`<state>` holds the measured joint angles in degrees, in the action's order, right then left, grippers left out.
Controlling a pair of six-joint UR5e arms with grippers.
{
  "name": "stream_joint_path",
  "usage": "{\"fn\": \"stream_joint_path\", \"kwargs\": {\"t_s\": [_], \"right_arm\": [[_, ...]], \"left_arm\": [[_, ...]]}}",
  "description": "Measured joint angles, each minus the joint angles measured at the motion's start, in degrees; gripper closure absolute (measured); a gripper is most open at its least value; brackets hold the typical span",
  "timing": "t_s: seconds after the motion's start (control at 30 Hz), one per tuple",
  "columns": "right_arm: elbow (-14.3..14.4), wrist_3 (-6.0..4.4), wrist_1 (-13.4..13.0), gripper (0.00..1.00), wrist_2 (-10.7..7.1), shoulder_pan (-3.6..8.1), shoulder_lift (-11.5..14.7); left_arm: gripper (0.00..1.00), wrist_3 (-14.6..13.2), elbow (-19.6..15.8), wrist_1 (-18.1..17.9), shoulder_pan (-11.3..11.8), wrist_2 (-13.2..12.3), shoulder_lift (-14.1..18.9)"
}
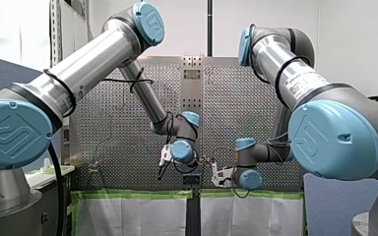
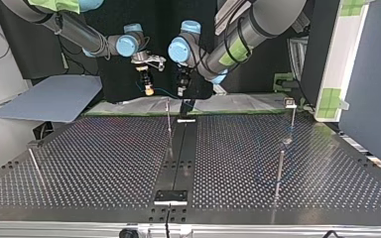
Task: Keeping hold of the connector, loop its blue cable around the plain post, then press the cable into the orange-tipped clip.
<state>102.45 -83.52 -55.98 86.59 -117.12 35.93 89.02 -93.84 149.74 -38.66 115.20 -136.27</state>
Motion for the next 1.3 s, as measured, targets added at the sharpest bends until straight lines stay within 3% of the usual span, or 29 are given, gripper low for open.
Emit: {"fn": "stream_joint_path", "kwargs": {"t_s": [0.13,0.37,0.63,0.8,0.9,1.13,1.3], "right_arm": [[0.0,0.15,0.05,1.0,0.05,0.0,0.0],[0.01,1.63,1.09,1.0,0.12,-0.21,0.05],[0.06,2.05,2.13,1.0,0.03,-0.37,0.07],[0.12,3.03,2.94,1.0,-0.63,-0.8,0.08],[0.14,3.39,3.52,1.0,-1.42,-0.92,0.08],[0.7,3.89,4.42,1.0,-1.24,-1.28,0.06],[0.93,5.23,4.32,1.0,-2.13,-1.81,0.01]], "left_arm": [[0.0,0.85,-0.33,0.24,0.29,1.46,-0.3],[0.0,2.26,-0.41,-0.22,0.58,0.61,-1.7],[0.0,4.26,-0.43,-0.05,0.94,0.39,-2.08],[0.0,4.66,-0.45,0.3,1.19,1.02,-2.09],[0.0,4.73,-0.44,1.23,1.42,1.95,-2.08],[0.0,6.25,0.54,4.54,2.58,2.81,-2.0],[0.0,7.88,2.4,6.75,2.88,2.23,-1.88]]}}
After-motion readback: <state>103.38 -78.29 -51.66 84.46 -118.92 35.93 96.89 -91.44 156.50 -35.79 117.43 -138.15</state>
